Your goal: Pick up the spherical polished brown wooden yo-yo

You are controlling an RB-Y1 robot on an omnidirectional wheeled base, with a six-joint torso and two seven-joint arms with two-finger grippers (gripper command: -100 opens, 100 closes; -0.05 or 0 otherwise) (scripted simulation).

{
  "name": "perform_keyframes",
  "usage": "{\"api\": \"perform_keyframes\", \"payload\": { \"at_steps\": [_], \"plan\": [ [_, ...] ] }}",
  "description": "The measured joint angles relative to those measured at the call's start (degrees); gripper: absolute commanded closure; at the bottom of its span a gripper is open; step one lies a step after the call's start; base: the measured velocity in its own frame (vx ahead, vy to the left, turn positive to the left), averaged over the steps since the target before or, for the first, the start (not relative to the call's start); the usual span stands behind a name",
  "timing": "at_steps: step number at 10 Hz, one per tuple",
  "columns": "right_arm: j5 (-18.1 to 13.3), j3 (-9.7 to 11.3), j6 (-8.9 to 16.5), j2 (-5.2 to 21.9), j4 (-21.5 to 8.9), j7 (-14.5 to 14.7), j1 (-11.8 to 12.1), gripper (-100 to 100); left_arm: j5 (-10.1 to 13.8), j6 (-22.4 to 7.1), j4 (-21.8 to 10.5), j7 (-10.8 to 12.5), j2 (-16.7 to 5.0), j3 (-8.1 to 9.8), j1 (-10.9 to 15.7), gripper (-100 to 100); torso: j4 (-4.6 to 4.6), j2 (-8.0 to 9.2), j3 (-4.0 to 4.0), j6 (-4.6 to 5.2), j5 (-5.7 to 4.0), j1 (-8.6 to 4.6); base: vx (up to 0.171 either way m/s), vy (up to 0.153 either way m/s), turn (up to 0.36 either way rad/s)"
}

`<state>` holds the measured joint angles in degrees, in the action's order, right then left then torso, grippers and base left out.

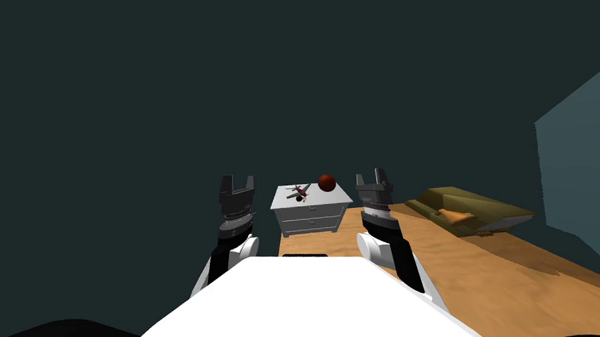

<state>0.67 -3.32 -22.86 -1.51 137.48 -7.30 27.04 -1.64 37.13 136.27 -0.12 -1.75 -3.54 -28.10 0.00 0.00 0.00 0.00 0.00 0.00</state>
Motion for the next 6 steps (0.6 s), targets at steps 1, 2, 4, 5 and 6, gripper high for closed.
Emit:
{"api": "perform_keyframes", "payload": {
  "at_steps": [1, 2, 4, 5, 6],
  "plan": [
    [0.00, 0.00, 0.00, 0.00, 0.00, 0.00, 0.00, 0, -0.06, -0.56, -0.67, -0.10, -0.63, -0.06, 0.35, -100, 0.00, 0.00, 0.00, 0.00, -0.01, -0.04, -0.001, -0.034, 0.006],
    [0.00, 0.00, 0.00, 0.00, 0.00, 0.00, 0.00, 0, 0.02, -1.92, -1.47, -0.15, -1.40, 0.26, 1.35, -100, 0.00, -0.01, -0.01, 0.01, -0.02, -0.11, 0.003, -0.042, 0.007],
    [0.00, 0.00, 0.00, 0.00, 0.00, 0.00, 0.00, 0, -0.20, -4.33, -3.64, -0.52, -2.54, 0.11, 2.85, -100, -0.01, -0.02, -0.01, 0.01, -0.03, -0.15, 0.000, -0.043, 0.006],
    [0.00, 0.00, 0.00, 0.00, 0.00, 0.00, 0.00, 0, -0.38, -6.28, -3.70, -0.82, -3.07, -0.17, 3.27, -100, 0.00, -0.02, -0.01, 0.00, -0.04, -0.17, 0.000, -0.051, 0.010],
    [0.00, 0.00, 0.00, 0.00, 0.00, 0.00, 0.00, 0, -0.57, -8.83, -4.14, -1.14, -3.52, -0.31, 4.45, -100, -0.01, -0.03, -0.02, 0.01, -0.04, -0.19, 0.002, -0.032, 0.004]
  ]
}}
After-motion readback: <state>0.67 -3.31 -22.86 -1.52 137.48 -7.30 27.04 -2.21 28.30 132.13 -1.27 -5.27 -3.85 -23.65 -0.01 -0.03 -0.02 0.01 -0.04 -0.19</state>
